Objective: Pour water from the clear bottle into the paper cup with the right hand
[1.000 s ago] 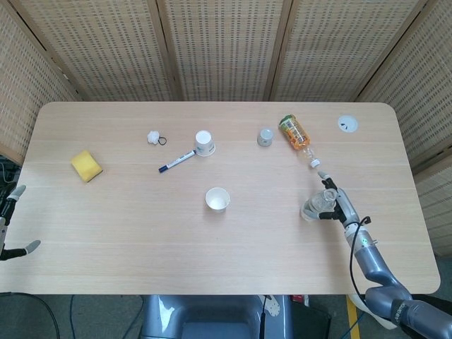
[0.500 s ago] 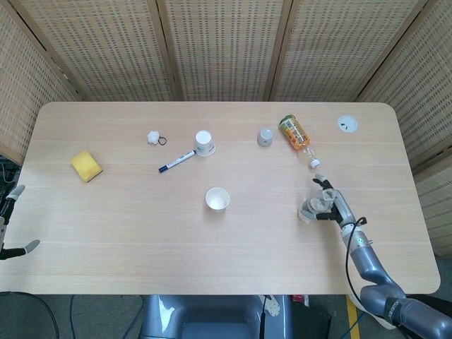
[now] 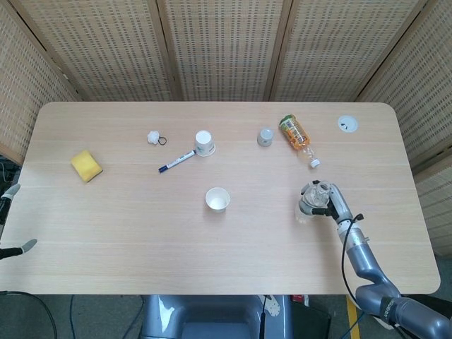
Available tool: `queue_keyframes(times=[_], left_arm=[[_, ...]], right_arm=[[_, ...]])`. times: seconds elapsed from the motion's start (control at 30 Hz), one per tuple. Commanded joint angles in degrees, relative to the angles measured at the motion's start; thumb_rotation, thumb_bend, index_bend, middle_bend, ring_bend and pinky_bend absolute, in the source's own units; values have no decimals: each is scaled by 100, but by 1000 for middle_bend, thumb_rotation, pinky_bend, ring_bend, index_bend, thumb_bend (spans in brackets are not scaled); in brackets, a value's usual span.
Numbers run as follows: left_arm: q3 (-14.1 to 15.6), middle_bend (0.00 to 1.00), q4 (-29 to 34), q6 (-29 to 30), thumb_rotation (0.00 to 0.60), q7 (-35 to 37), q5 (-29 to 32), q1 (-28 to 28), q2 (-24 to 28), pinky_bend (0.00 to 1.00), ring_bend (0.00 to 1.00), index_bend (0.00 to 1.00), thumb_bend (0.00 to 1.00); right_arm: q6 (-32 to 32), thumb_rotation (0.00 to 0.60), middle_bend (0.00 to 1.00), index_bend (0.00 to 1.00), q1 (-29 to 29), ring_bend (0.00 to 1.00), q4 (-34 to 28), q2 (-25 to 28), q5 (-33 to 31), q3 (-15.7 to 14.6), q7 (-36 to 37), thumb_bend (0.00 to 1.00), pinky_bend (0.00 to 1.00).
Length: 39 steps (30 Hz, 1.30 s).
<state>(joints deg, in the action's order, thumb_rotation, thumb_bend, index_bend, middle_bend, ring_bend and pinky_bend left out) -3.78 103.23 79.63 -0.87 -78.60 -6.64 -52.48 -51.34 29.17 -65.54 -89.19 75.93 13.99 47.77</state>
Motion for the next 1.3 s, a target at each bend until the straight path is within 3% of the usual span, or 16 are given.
queue_keyframes(times=[0.03,0.3,0.77,1.13,1.3], left_arm=[[8,0,-2,-17,600,3,-14,-11,3,0,0,0,71],[-3,0,-19,-51,600,81,16,-24,24,0,0,0,70],[-25,0,-115,-265,600,296,128,-103,70,0,0,0,71],[-63,0,-157,-359,600,390,227,-150,102,0,0,0,71],[-82,0,-168,-370,600,380,288,-157,96,0,0,0,71]], right_arm=[[-140,600,558,534,221,421,-521,219,-29,163,-981,576,684],[-139,600,565,534,736,432,-1244,235,-636,459,-3242,599,703],[-510,600,581,552,1606,462,-1277,-316,-2070,445,-7179,614,726],[-1336,600,592,552,2146,498,-1240,-910,-3260,443,-9602,636,743],[-1536,600,592,552,2285,500,-1273,-1032,-3615,452,-10172,635,744]])
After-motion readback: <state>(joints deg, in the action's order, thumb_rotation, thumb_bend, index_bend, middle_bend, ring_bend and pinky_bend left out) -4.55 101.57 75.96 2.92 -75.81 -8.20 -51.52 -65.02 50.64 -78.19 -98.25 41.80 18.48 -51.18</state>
